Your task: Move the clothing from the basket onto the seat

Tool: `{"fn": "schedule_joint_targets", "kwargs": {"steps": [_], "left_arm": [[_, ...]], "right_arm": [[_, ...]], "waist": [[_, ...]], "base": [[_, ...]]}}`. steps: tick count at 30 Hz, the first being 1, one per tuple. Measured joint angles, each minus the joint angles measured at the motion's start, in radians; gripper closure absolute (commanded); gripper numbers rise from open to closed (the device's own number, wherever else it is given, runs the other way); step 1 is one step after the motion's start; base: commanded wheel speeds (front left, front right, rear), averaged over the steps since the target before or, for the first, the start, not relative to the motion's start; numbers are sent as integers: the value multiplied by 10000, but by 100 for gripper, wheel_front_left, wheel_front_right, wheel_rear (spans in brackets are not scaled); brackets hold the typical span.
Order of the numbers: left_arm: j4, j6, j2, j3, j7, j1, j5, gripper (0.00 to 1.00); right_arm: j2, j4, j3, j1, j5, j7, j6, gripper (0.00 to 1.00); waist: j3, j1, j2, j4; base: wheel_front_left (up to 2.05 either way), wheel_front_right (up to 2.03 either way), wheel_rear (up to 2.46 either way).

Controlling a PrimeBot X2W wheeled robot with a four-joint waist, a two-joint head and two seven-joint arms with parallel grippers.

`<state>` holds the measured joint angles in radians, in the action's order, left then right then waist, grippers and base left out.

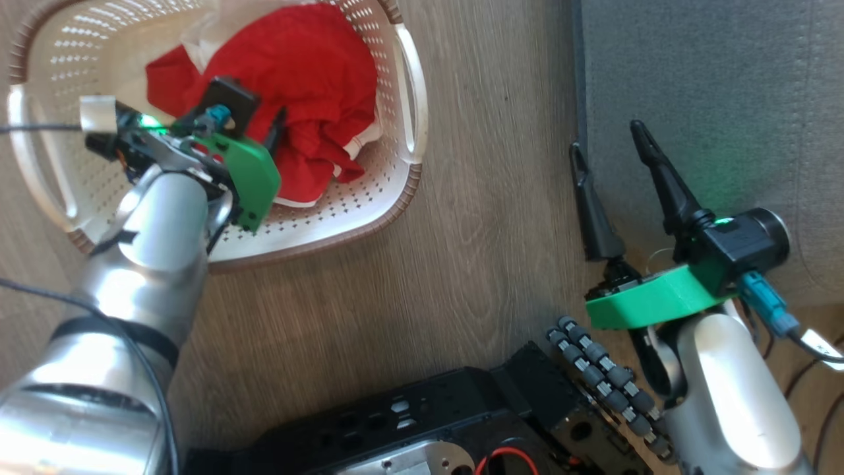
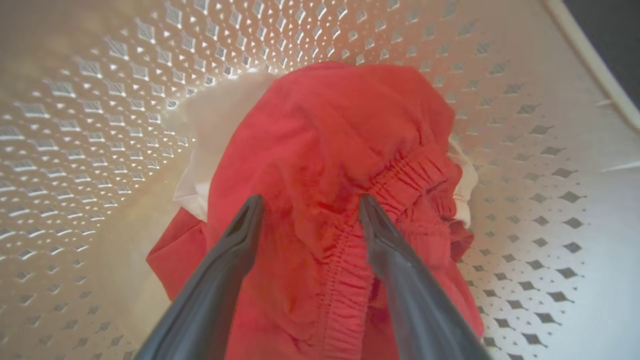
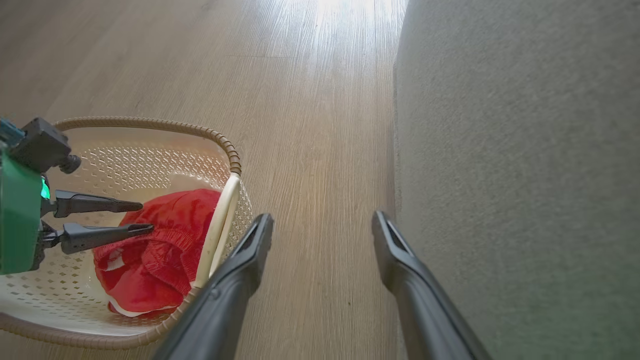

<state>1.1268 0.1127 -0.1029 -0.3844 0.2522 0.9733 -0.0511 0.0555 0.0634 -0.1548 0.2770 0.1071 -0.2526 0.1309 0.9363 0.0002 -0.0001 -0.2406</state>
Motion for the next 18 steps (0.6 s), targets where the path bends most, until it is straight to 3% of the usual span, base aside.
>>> {"fn": "schedule_joint_targets", "kwargs": {"steps": [6,18], "left_arm": [[1379,-4,21,-52,-399,1080,67,0],[1616,167,25,-522,-2947,1325,182,0]], "right_arm": [[-4,-25,-453,-5,-209,-2,0,0],[-4,-157,-495,-5,-280,-29,0,0]], "waist": [[506,-2,0,-99],[745,-2,0,-76]], "base": [[0,0,0],[0,0,0]]}}
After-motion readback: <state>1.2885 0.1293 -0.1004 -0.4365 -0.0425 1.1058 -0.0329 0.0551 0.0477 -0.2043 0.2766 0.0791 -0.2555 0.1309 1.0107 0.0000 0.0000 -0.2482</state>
